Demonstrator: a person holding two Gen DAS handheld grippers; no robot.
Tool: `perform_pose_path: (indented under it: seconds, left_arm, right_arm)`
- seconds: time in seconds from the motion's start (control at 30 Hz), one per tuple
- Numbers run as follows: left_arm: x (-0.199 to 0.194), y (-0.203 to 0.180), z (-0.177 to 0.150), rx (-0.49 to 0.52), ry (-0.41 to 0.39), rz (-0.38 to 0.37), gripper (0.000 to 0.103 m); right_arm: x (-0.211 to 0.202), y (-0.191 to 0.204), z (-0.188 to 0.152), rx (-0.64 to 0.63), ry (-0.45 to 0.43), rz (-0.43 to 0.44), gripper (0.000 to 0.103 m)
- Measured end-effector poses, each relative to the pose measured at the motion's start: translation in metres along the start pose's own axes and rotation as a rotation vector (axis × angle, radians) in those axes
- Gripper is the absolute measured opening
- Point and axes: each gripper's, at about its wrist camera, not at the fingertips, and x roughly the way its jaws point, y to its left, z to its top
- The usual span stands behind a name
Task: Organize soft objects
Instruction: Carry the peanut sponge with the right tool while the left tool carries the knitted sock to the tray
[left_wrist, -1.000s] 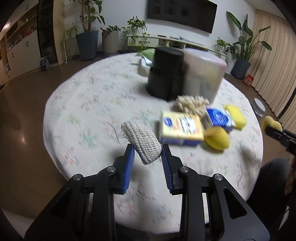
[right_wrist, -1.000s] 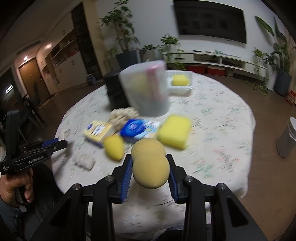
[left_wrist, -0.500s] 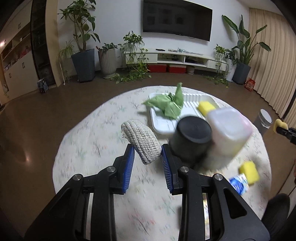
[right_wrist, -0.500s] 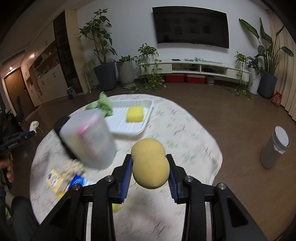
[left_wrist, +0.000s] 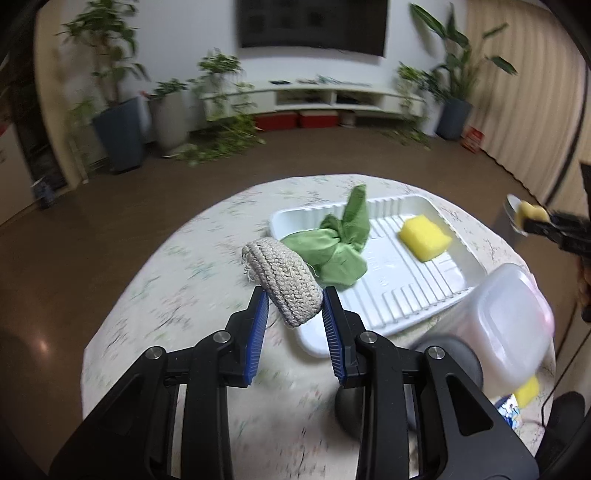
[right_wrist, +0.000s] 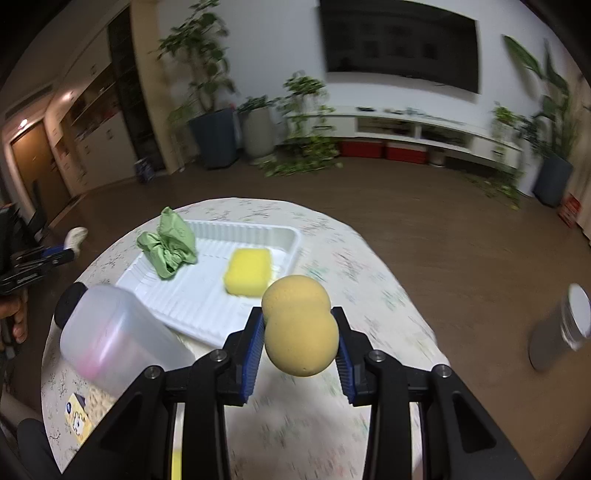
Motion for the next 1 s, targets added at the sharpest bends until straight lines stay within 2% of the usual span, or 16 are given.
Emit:
perform_pose_path:
  seconds: [0.23, 0.37, 0.6, 0.77, 0.97, 1.0]
  left_arm:
    - [0.044, -0.017, 0.021, 0.097, 0.043, -0.095, 0.028]
    - [0.063, -0.020, 0.023, 0.134, 0.074, -0.135, 0.028]
    - [0.078, -0.023, 0.017, 0.171, 0.092, -0.209, 0.028]
    - [0.080, -0.020, 0.018, 0.175, 0.087, -0.223, 0.030]
    - [0.087, -0.012, 0.016, 0.154, 0.105, -0.198, 0.030]
    - [0.089, -0.010, 0.016, 0.150, 0.110, -0.198, 0.035]
  right_arm:
    - [0.061, 0.025, 0.040, -0.107, 0.064, 0.079, 0.038]
    - [0.087, 0.038, 0.058, -0.158, 0.087, 0.107, 0.038]
    - [0.126, 0.056, 0.069, -0.243, 0.145, 0.164, 0.038]
    - [0.148, 0.074, 0.070, -0.305, 0.179, 0.203, 0.038]
    - [0.167, 0.090, 0.069, -0.361, 0.214, 0.224, 0.039]
    - [0.170, 0.091, 0.068, -0.364, 0.221, 0.224, 0.039]
